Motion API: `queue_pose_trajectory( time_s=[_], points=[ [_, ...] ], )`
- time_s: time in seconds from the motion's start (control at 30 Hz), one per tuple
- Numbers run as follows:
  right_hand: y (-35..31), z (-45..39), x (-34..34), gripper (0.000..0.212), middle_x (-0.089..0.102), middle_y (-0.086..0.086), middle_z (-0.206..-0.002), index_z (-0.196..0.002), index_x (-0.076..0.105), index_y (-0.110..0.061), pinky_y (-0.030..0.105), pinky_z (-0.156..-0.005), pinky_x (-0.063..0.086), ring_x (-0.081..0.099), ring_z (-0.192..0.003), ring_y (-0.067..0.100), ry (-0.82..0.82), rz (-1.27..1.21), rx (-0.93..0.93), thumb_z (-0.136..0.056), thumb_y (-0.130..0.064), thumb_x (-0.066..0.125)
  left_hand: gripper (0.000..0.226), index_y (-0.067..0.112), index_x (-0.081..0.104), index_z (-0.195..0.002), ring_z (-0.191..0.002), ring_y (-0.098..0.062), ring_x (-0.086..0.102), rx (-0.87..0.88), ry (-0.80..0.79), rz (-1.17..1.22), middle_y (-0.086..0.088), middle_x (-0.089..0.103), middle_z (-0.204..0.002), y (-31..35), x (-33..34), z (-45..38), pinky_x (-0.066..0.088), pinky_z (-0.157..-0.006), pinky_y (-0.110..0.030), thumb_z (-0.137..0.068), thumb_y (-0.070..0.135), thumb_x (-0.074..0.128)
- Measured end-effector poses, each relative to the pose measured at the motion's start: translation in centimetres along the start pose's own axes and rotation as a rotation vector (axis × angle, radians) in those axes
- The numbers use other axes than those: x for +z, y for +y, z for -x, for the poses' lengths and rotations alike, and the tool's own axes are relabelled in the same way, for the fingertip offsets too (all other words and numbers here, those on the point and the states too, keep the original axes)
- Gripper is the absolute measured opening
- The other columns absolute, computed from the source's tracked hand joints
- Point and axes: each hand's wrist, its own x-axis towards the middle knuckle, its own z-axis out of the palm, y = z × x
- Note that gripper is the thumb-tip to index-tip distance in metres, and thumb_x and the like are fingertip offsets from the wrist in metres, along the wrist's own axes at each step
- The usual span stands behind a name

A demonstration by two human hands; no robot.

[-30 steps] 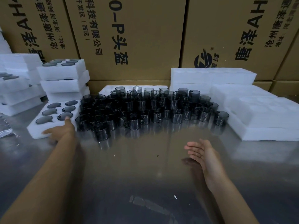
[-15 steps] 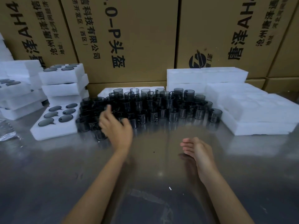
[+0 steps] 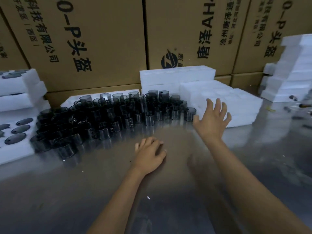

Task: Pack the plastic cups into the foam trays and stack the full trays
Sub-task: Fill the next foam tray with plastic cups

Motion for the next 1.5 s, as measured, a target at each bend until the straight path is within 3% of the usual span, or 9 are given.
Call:
queue_pose_trajectory(
  time_s=[0.13, 0.37, 0.53, 0.67, 0.77, 1.0, 1.23, 1.37, 1.5],
  points=[
    [3.9, -5.8, -0.8, 0.065, -0.003, 0.01, -0.167, -0.151, 0.031, -0.016, 0.055, -0.12, -0.004, -0.014, -0.152, 0.031, -0.188, 0.348, 0.01, -0.097, -0.046, 0.051, 0.038, 0.037, 0.055, -0.13, -0.126, -0.01, 0.034, -0.017, 0.015, 0.037, 0.014, 0.046, -0.134, 0.3, 0.1, -0.2, 0.018, -0.093, -0.03, -0.095, 0.049, 0.047],
    [2.6, -4.8, -1.8, 0.042, 0.061, 0.011, -0.121, -0.119, 0.059, -0.013, 0.058, -0.12, 0.002, 0.032, -0.14, 0.034, -0.085, 0.42, -0.359, -0.095, -0.047, 0.054, 0.028, 0.035, 0.064, -0.119, -0.124, -0.007, 0.041, -0.06, 0.044, 0.174, 0.017, 0.054, -0.129, 0.3, -0.2, -0.2, 0.023, -0.101, -0.032, -0.095, 0.045, 0.052],
    [-4.2, 3.5, -3.6, 0.039, 0.064, 0.01, -0.1, -0.101, 0.06, -0.013, 0.048, -0.109, 0.022, 0.051, -0.111, 0.031, -0.122, 0.15, -0.66, -0.09, -0.05, 0.056, 0.022, 0.028, 0.071, -0.096, -0.105, -0.013, 0.063, -0.406, 0.296, 1.07, 0.008, 0.071, -0.106, 0.8, -2.8, 0.1, 0.047, -0.083, -0.013, -0.1, 0.027, 0.049],
    [-8.5, 11.8, -3.9, 0.04, 0.065, 0.011, -0.1, -0.101, 0.058, -0.011, 0.044, -0.095, 0.034, 0.055, -0.099, 0.031, -0.296, 0.107, -0.945, -0.094, -0.05, 0.05, 0.038, 0.012, 0.062, -0.118, -0.115, -0.025, 0.058, -0.608, 0.388, 1.493, -0.012, 0.064, -0.119, -0.8, -5.5, 0.6, 0.043, -0.106, -0.039, -0.102, 0.039, 0.041],
    [-9.6, 15.7, -3.4, 0.043, 0.063, 0.007, -0.097, -0.099, 0.056, -0.012, 0.042, -0.091, 0.033, 0.053, -0.094, 0.026, -0.398, 0.097, -1.049, -0.097, -0.053, 0.045, 0.022, 0.017, 0.065, -0.104, -0.085, -0.017, 0.066, -0.585, 0.293, 1.582, -0.004, 0.068, -0.096, -2.0, -7.1, 1.9, 0.052, -0.079, -0.031, -0.096, 0.033, 0.053],
    [-11.8, 10.3, -2.4, 0.03, 0.055, -0.017, -0.072, -0.073, 0.054, -0.026, 0.032, -0.069, 0.043, 0.047, -0.073, 0.003, -0.546, -0.581, -0.77, -0.099, -0.041, 0.05, 0.026, 0.015, 0.072, -0.107, -0.088, -0.023, 0.068, -0.372, 0.161, 1.256, -0.013, 0.073, -0.097, -5.2, -8.2, 4.6, 0.055, -0.076, -0.032, -0.087, 0.001, 0.063],
    [-14.0, -0.8, 4.1, 0.024, 0.071, -0.001, -0.089, -0.118, 0.063, -0.02, 0.028, -0.072, 0.051, 0.064, -0.081, 0.015, -0.56, -0.413, -0.317, -0.096, -0.025, 0.056, 0.034, 0.026, 0.076, -0.103, -0.076, -0.012, 0.068, -0.541, 0.276, 1.275, -0.002, 0.074, -0.093, -6.6, -8.8, 3.8, 0.055, -0.061, -0.02, -0.082, 0.002, 0.066],
    [-16.5, -2.5, 8.3, 0.027, 0.068, 0.005, -0.119, -0.121, 0.066, -0.016, 0.035, -0.099, 0.05, 0.064, -0.108, 0.023, -0.622, -0.404, -0.185, -0.097, -0.017, 0.055, 0.035, 0.02, 0.074, -0.107, -0.077, -0.014, 0.068, -0.548, 0.283, 1.296, -0.004, 0.072, -0.09, -6.9, -9.0, 3.3, 0.055, -0.062, -0.02, -0.083, -0.002, 0.064],
    [-17.9, -1.8, 11.1, 0.015, 0.066, 0.001, -0.119, -0.109, 0.067, -0.019, 0.033, -0.094, 0.05, 0.061, -0.111, 0.022, -0.63, -0.401, -0.136, -0.095, -0.023, 0.062, 0.032, 0.02, 0.075, -0.104, -0.068, -0.009, 0.069, -0.557, 0.268, 1.29, 0.002, 0.073, -0.081, -6.7, -8.8, 3.0, 0.054, -0.056, -0.02, -0.084, -0.002, 0.064]
  ],
)
